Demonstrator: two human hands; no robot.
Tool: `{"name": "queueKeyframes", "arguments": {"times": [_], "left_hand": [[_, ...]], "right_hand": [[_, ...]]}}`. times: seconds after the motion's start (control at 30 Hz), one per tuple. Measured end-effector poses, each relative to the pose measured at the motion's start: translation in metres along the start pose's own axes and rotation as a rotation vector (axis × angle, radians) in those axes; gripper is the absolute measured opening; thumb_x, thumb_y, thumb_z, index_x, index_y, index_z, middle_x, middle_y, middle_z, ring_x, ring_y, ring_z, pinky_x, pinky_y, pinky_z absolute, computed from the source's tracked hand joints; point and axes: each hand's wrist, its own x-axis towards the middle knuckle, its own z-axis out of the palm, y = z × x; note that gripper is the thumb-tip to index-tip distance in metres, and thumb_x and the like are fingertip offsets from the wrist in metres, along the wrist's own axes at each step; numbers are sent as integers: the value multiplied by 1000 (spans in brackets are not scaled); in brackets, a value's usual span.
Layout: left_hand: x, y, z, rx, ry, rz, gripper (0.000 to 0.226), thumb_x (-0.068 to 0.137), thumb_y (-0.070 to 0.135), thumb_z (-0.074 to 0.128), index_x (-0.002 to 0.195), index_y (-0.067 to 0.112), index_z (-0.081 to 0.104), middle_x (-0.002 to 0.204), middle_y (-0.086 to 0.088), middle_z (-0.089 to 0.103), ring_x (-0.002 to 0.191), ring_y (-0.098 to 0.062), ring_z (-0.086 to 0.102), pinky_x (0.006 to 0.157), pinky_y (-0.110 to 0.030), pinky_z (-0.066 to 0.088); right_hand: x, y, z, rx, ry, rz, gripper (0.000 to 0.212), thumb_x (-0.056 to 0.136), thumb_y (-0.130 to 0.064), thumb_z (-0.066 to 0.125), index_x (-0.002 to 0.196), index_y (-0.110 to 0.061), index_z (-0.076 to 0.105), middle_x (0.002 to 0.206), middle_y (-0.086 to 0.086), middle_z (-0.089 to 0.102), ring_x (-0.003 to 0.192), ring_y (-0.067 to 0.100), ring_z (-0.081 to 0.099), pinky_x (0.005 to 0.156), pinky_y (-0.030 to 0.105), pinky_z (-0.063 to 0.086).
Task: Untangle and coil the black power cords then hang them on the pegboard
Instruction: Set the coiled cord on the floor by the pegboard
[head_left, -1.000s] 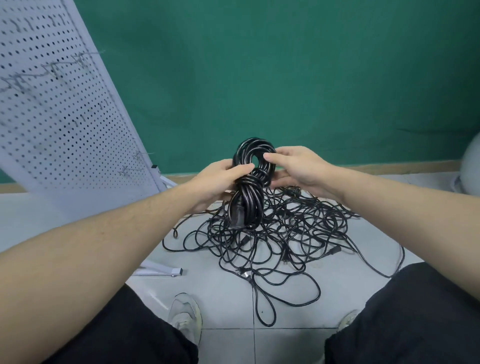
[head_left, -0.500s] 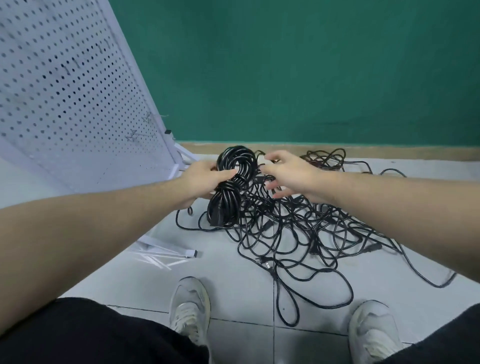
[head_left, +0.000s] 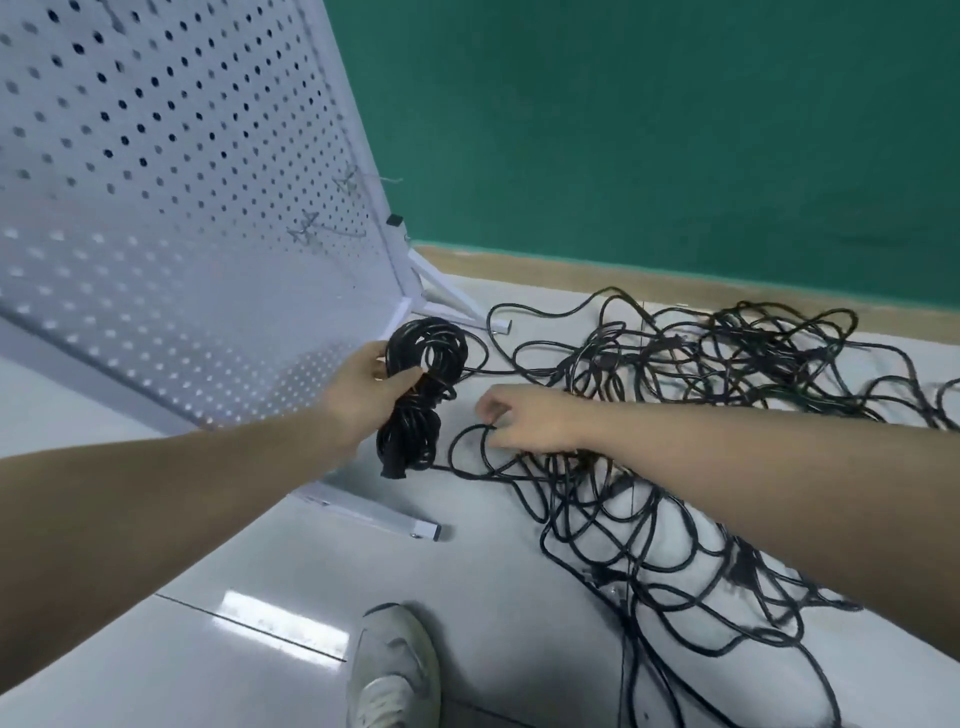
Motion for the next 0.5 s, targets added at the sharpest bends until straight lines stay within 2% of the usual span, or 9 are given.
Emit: {"name": "queueKeyframes", "arguments": {"times": [0.07,0.1,0.2,0.27,0.33,0.4,0.5], "left_hand": [[12,-9,-4,54,23,12,36,97,28,69,131,21,59,113,-4,66,109,-23,65,101,-39,51],[18,-13,-6,74,27,14,36,98,28,67,132,21,59,114,-4,65,109,-22,63,97,-34,49],[30,-22,-13,80,60,-16,29,99,26,66,128,23,61,109,-3,66,102,-20,64,85,-27,48],[39,-30,-18,15,61,-53,23,99,22,67,121,23,66,107,-4,70,101,-20,68,88,-29,54],[46,-37,-22,-11,54,-82,22,99,19,67,120,22,68,105,-5,72,99,-21,71,89,-32,57],[54,-42,-25,-25,62,-94,21,99,16,67,119,21,67,102,-5,72,96,-20,71,83,-29,57],[67,-47,-24,-8,58,-122,26,98,13,67,119,27,61,97,-3,68,89,-18,70,75,-26,56]], "right_hand": [[36,-3,7,18,-12,-1,52,94,-15,62,144,-15,48,142,0,55,127,18,54,100,19,41],[53,-4,12,27,-17,6,55,94,-13,60,146,-17,45,146,0,53,126,19,56,102,24,44],[93,-8,30,105,-50,30,66,95,-9,58,154,-21,32,152,-2,45,100,24,70,94,37,56],[115,-10,42,139,-119,42,70,95,-12,61,156,-22,27,149,4,48,93,27,72,92,44,58],[128,-9,52,83,-181,8,59,96,-22,62,150,-22,39,139,5,57,94,26,72,92,40,57],[129,-8,50,-93,-198,-91,39,100,-32,58,136,-18,57,130,6,63,107,25,65,91,28,49],[114,5,33,-197,-165,-185,31,103,-36,53,120,-13,65,113,3,66,109,23,59,88,28,43]]}}
